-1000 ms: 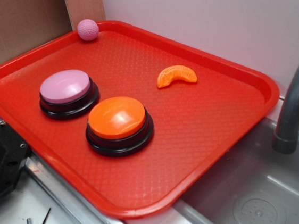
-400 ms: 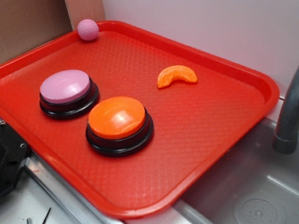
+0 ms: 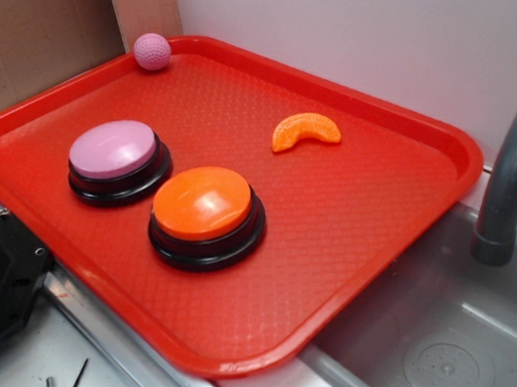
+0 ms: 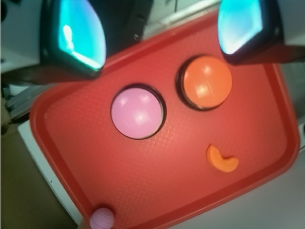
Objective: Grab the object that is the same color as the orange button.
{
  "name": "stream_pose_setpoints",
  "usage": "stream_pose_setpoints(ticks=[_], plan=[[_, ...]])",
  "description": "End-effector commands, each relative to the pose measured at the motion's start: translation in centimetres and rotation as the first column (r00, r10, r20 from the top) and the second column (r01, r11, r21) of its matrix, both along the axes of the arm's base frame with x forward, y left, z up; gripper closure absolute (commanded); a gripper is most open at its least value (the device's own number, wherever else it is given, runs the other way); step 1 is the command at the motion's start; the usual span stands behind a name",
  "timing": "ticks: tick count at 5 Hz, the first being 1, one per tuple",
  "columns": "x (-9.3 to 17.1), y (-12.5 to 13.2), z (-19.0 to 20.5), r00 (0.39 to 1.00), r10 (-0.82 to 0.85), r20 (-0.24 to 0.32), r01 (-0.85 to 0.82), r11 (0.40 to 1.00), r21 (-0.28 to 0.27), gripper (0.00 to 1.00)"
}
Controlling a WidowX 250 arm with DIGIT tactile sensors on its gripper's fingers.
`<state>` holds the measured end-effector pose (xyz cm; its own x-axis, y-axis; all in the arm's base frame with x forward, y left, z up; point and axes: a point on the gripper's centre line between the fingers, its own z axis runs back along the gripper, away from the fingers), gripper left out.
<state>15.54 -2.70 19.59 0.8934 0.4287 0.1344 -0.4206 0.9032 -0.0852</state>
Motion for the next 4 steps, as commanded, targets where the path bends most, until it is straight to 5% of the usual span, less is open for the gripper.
stream_pose_setpoints(ticks=[1, 2, 4], plan=[[5.1, 0.4, -3.6, 0.992, 0.063, 0.106, -0.064, 0.998, 0.009, 0.00], [7.8, 0.0, -5.8, 0.985, 0.068, 0.157, -0.072, 0.997, 0.016, 0.00], [11.6, -1.2, -10.5, 0.990, 0.033, 0.138, -0.042, 0.997, 0.063, 0.00]])
